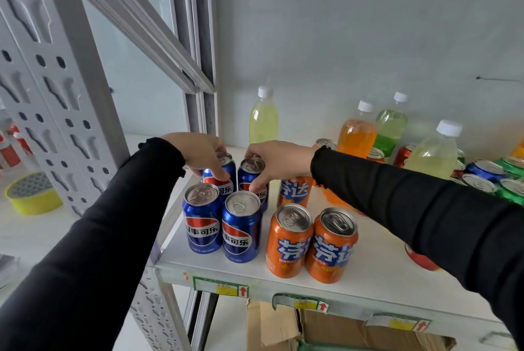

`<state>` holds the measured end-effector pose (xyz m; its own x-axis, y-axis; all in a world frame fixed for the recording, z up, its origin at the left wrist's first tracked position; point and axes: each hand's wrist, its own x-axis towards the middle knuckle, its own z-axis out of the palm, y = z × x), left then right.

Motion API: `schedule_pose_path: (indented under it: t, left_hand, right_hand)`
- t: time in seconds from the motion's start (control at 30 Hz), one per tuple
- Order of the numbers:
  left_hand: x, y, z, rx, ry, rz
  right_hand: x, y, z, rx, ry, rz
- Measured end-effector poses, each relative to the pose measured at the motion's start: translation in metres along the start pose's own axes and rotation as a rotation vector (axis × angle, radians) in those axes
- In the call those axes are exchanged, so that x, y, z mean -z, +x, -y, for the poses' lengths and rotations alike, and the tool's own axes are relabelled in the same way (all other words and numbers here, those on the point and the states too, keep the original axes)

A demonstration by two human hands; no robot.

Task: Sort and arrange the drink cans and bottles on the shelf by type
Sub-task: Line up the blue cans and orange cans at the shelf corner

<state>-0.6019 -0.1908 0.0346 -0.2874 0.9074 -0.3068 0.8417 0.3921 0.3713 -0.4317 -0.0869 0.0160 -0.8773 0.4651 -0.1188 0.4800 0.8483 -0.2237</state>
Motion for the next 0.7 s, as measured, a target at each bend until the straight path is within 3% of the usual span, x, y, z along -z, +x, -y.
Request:
schedule_pose_path:
  t: [0.57, 0.7]
  left_hand:
    - [-0.003, 0.006, 0.003, 0.037, 0.039, 0.066]
    - [-0.003, 0.008, 0.005, 0.004, 0.034, 0.061]
  right_hand:
    - [0.003, -0.01, 0.012, -0.028, 0.054, 0.05]
    - [0.04, -0.043, -0.003, -0.029, 0.253, -0.128]
